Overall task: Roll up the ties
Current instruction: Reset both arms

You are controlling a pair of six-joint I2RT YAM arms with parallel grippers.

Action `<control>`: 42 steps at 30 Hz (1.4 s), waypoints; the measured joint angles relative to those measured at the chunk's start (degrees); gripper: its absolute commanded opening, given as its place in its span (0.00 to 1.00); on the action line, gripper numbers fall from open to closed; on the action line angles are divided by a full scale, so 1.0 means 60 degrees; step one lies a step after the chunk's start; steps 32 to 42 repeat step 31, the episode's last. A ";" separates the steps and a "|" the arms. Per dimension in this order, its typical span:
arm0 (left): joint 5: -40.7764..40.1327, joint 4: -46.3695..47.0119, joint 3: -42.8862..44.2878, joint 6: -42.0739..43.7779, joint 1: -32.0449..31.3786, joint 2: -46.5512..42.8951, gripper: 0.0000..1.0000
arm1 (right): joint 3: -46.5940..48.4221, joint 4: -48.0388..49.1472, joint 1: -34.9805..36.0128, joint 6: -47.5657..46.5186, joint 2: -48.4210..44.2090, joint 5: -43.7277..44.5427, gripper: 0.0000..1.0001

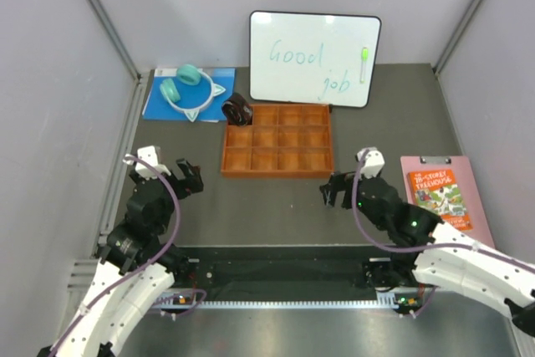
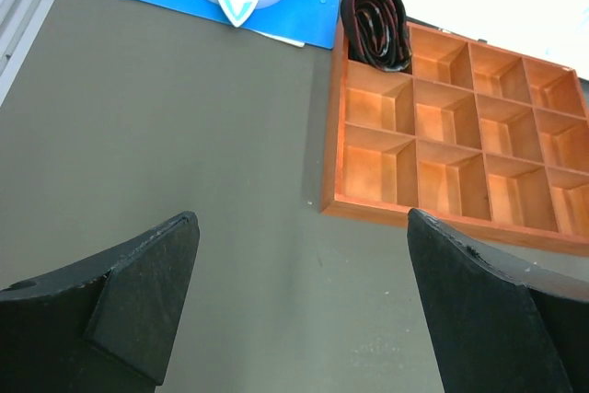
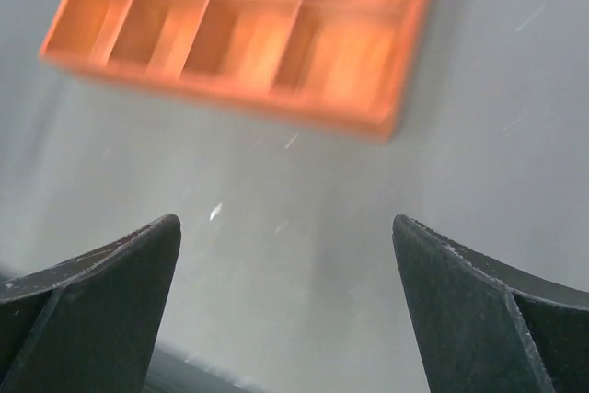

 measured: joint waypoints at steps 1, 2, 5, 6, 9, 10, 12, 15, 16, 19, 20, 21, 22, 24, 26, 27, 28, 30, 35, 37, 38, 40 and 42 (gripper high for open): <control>-0.0011 -0.0018 0.0000 -0.0015 0.0000 -0.0051 0.99 | 0.0000 -0.0040 0.0000 -0.0404 -0.0459 0.0342 0.99; -0.0022 -0.0025 0.0000 -0.0018 0.0000 -0.0073 0.99 | -0.0007 -0.0087 0.0000 -0.0688 -0.0736 0.0612 0.99; 0.0000 -0.0029 0.0000 -0.0018 0.0000 -0.0087 0.99 | -0.0007 -0.0481 0.0000 -0.1373 -0.1526 0.1621 0.99; 0.0026 -0.0036 0.0000 -0.0018 0.0000 -0.0087 0.99 | -0.0007 -0.0674 0.0000 -0.1461 -0.1756 0.1931 0.99; 0.0127 -0.0044 0.0000 -0.0018 0.0000 -0.0087 0.99 | -0.0007 -0.1195 0.0000 -0.1428 -0.2320 0.2805 0.99; 0.0186 -0.0044 0.0000 -0.0018 0.0000 -0.0087 0.99 | -0.0007 -0.1311 0.0000 -0.1373 -0.2448 0.3038 0.99; 0.0295 -0.0047 0.0000 -0.0015 0.0000 -0.0087 0.99 | 0.0007 -0.1534 0.0000 -0.1235 -0.2630 0.3595 0.99; 0.0408 -0.0047 0.0000 -0.0015 0.0000 -0.0087 0.99 | 0.0029 -0.1789 0.0000 -0.1308 -0.2637 0.4098 0.99; 0.0441 -0.0047 0.0000 -0.0015 0.0000 -0.0087 0.99 | 0.0047 -0.1891 0.0000 -0.1315 -0.2634 0.4357 0.99; 0.0510 -0.0066 0.0000 -0.0007 0.0000 -0.0087 0.99 | 0.0055 -0.2197 0.0004 -0.1151 -0.2641 0.5359 0.99; 0.0503 -0.0080 0.0000 -0.0007 0.0000 -0.0087 0.99 | 0.0055 -0.2324 0.0000 -0.1071 -0.2659 0.5745 0.99; 0.0495 -0.0095 0.0000 -0.0007 -0.0004 -0.0084 0.99 | 0.0051 -0.2419 0.0000 -0.0998 -0.2699 0.6098 0.99; 0.0459 -0.0124 0.0004 -0.0022 0.0000 -0.0062 0.99 | 0.0036 -0.2459 0.0000 -0.0958 -0.2794 0.6364 0.99; 0.0430 -0.0182 0.0033 -0.0025 0.0000 0.0011 0.99 | 0.0015 -0.2499 0.0000 -0.0889 -0.3071 0.6717 0.99; 0.0444 -0.0222 0.0066 -0.0022 0.0000 0.0127 0.99 | -0.0098 -0.2437 0.0000 -0.0820 -0.3479 0.6958 0.99; 0.0470 -0.0229 0.0076 -0.0015 0.0000 0.0186 0.99 | -0.0193 -0.2430 0.0000 -0.0787 -0.3676 0.7016 0.99; 0.0481 -0.0229 0.0084 -0.0011 0.0000 0.0233 0.99 | -0.0291 -0.2393 0.0000 -0.0758 -0.3825 0.7063 0.99; 0.0550 -0.0233 0.0084 0.0018 0.0000 0.0280 0.99 | -0.0521 -0.2331 0.0000 -0.0721 -0.4047 0.7082 0.99; 0.0594 -0.0229 0.0084 0.0047 0.0000 0.0288 0.99 | -0.0612 -0.2291 0.0000 -0.0718 -0.4087 0.7093 0.99; 0.0594 -0.0229 0.0084 0.0047 0.0000 0.0288 0.99 | -0.0612 -0.2291 0.0000 -0.0718 -0.4087 0.7093 0.99; 0.0594 -0.0229 0.0084 0.0047 0.0000 0.0288 0.99 | -0.0612 -0.2291 0.0000 -0.0718 -0.4087 0.7093 0.99; 0.0594 -0.0229 0.0084 0.0047 0.0000 0.0288 0.99 | -0.0612 -0.2291 0.0000 -0.0718 -0.4087 0.7093 0.99; 0.0594 -0.0229 0.0084 0.0047 0.0000 0.0288 0.99 | -0.0612 -0.2291 0.0000 -0.0718 -0.4087 0.7093 0.99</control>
